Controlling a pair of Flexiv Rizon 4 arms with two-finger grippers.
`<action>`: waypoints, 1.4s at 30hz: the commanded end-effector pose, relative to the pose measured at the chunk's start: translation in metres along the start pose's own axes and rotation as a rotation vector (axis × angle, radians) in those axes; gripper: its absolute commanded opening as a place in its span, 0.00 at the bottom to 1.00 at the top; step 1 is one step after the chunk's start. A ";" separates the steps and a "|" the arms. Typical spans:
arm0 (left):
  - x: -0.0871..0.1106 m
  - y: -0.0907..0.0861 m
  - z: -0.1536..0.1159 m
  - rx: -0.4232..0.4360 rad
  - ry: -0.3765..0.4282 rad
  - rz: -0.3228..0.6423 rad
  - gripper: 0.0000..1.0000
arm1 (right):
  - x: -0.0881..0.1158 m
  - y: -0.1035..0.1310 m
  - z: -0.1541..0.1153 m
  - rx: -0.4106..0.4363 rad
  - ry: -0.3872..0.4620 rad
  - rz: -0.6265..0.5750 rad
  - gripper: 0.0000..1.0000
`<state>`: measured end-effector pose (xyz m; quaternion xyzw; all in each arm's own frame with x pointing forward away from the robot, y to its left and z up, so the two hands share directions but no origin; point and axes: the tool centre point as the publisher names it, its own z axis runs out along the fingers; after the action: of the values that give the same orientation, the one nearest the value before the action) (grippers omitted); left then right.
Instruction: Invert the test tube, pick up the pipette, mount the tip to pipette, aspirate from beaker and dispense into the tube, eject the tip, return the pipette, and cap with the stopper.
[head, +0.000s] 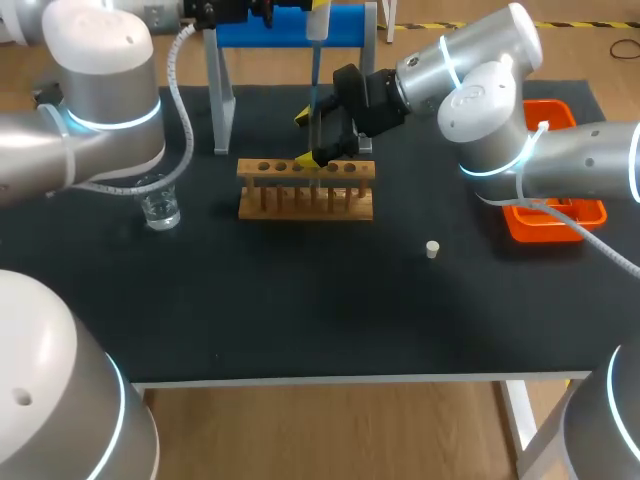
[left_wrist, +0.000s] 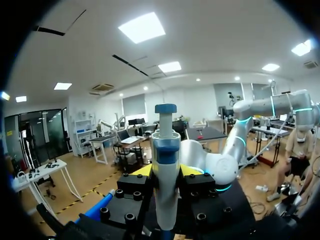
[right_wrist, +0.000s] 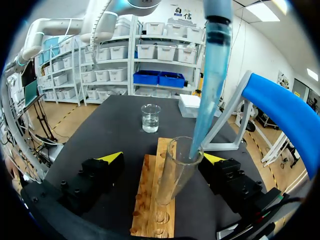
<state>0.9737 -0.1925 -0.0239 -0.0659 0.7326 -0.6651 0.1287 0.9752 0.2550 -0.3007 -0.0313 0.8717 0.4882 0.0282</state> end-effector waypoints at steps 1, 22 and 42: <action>0.000 0.002 0.002 0.027 -0.005 -0.008 0.00 | -0.001 0.000 -0.001 0.002 0.004 0.000 1.00; 0.010 0.004 0.001 0.009 0.072 -0.040 0.00 | -0.001 0.000 -0.001 0.002 0.004 0.000 1.00; 0.011 0.006 -0.003 0.043 0.057 0.044 0.00 | -0.001 0.000 -0.001 0.002 0.004 0.000 1.00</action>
<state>0.9639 -0.1936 -0.0287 -0.0285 0.7252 -0.6769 0.1227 0.9752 0.2550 -0.3006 -0.0313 0.8717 0.4882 0.0282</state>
